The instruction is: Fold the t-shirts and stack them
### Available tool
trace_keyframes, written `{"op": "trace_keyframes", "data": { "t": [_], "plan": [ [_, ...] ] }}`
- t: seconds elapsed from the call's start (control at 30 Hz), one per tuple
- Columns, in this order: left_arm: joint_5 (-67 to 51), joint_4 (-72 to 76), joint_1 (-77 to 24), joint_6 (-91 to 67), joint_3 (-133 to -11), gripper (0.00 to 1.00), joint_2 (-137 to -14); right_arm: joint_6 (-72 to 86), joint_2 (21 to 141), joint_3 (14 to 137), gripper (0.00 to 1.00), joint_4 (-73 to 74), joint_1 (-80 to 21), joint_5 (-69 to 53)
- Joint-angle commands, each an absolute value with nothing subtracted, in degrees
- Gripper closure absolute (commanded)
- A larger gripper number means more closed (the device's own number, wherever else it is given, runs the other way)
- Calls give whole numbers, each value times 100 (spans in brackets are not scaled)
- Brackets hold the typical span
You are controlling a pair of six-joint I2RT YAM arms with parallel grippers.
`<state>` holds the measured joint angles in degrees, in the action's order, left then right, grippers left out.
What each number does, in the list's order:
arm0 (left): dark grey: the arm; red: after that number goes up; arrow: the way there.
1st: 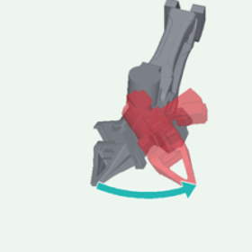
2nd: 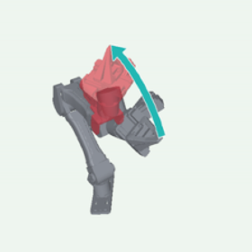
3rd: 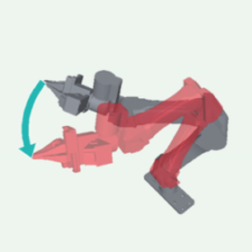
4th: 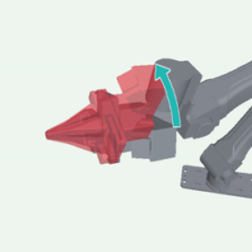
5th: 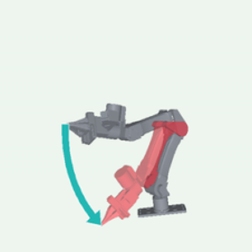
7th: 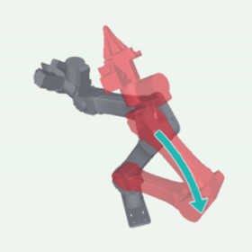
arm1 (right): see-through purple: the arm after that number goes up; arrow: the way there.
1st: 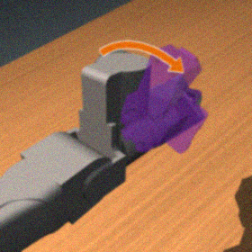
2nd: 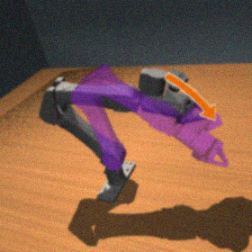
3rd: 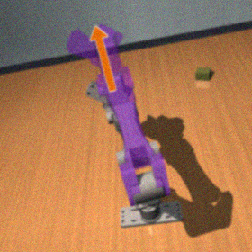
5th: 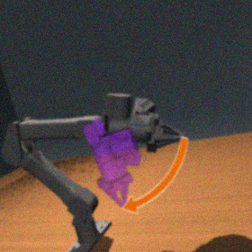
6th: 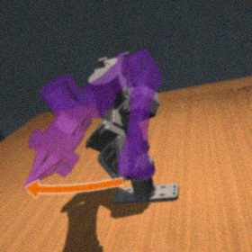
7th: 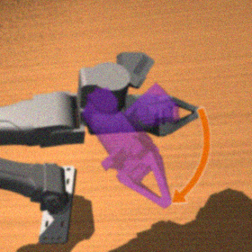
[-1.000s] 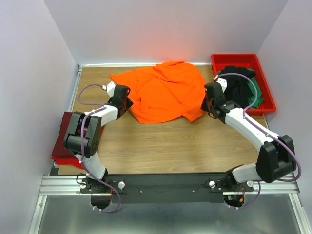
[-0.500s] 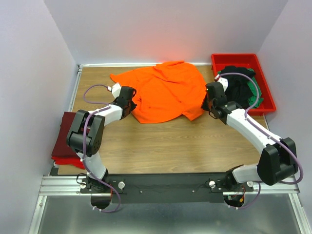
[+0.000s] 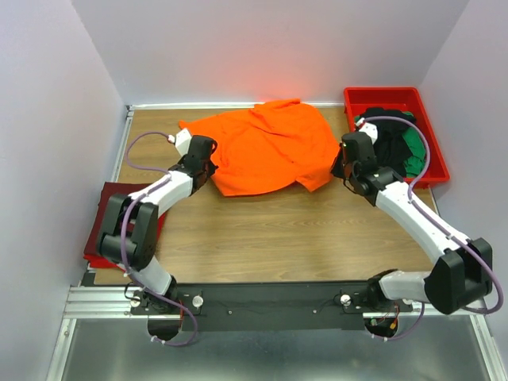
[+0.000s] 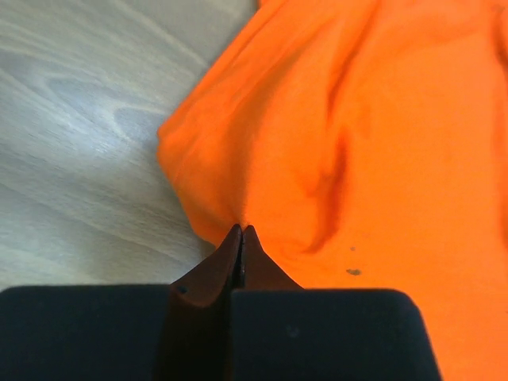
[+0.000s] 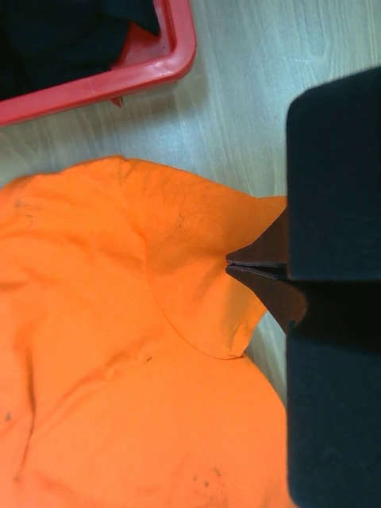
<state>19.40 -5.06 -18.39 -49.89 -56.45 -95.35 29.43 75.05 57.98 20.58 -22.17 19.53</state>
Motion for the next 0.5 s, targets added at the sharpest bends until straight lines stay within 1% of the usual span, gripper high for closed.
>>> {"op": "trace_keyframes", "data": {
  "t": [0.0, 0.13, 0.2, 0.23, 0.27, 0.3, 0.33, 0.37, 0.43, 0.47],
  "plan": [
    [2338, -949, -1854, -4746, -5870, 100, -8816, 2874, 7084, 6117, 100, 2215, -2224, 1898],
    [2364, -1028, -1820, -4571, -6203, 100, -8727, 2830, 7294, 6520, 100, 2224, -2215, 2056],
    [2286, -1098, -1776, -4378, -6520, 100, -9121, 2821, 7750, 6916, 100, 2206, -2145, 2144],
    [2163, -1099, -1723, -4290, -6948, 100, -9323, 2795, 7935, 7065, 100, 2215, -2101, 2171],
    [2127, -1177, -1697, -4219, -7196, 100, -9839, 2751, 8163, 7258, 100, 2206, -2048, 2171],
    [2023, -1221, -1661, -4001, -7799, 100, -10122, 2734, 8583, 7599, 100, 2206, -1917, 2180],
    [1891, -1335, -1635, -3912, -8127, 100, -10438, 2716, 8848, 7803, 100, 2180, -1855, 2188],
    [1611, -1510, -1583, -3815, -8417, 93, -11016, 2655, 9077, 7987, 100, 2180, -1802, 2145],
    [1373, -1608, -1573, -3727, -9023, 81, -11415, 2646, 9734, 8480, 100, 2171, -1644, 2022],
    [1301, -1582, -1565, -3727, -9079, 72, -11547, 2611, 9930, 8612, 100, 2171, -1609, 1987]
  ]
}}
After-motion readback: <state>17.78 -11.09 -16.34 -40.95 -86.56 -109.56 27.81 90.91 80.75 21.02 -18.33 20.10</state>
